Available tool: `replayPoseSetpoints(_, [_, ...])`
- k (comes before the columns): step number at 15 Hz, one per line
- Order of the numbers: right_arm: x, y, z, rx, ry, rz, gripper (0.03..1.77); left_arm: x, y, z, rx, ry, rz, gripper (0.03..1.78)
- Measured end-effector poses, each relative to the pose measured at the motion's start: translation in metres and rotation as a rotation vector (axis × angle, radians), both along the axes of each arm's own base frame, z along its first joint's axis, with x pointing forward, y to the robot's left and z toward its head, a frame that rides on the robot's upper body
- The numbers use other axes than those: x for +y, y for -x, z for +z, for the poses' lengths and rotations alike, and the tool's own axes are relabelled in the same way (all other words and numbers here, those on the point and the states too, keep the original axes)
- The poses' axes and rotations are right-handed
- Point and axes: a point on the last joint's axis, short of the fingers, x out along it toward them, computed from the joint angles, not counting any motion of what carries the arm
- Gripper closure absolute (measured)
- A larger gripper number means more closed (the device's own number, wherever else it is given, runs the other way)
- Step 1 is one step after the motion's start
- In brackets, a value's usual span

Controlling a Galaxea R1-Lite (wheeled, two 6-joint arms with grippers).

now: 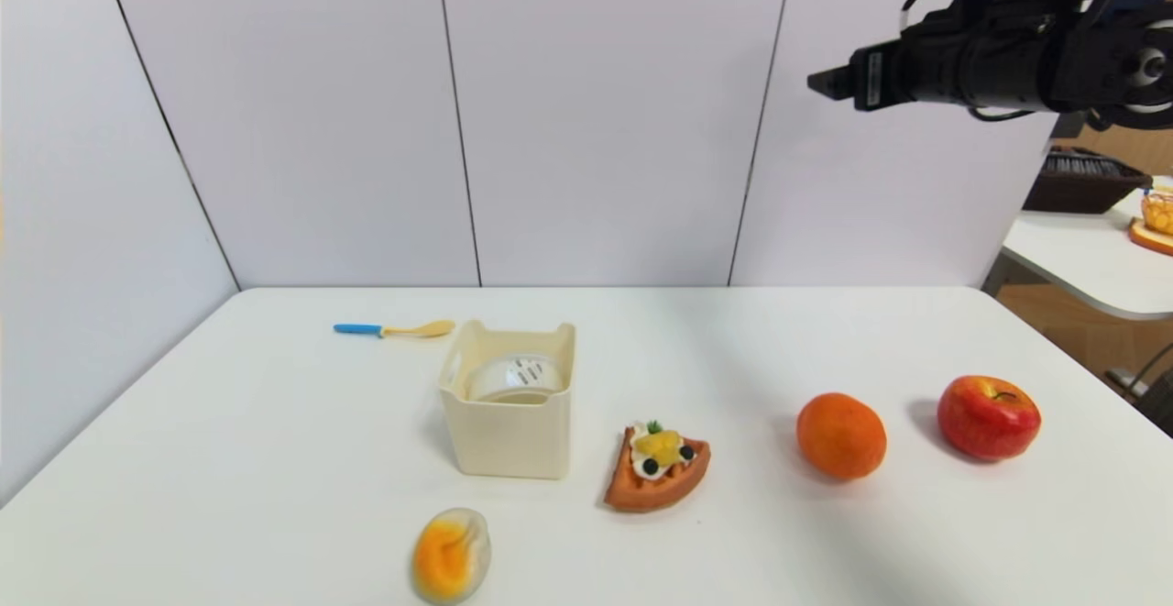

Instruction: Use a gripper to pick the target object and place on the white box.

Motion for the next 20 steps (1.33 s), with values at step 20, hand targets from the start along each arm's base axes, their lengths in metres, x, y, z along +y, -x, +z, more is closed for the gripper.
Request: replayPoseSetpoints(20, [-0.060,0.336,-0.056,-0.314,0.042,0.001,0.11,0.000,0.000,0.000,0.000,0.000,0.000,0.12])
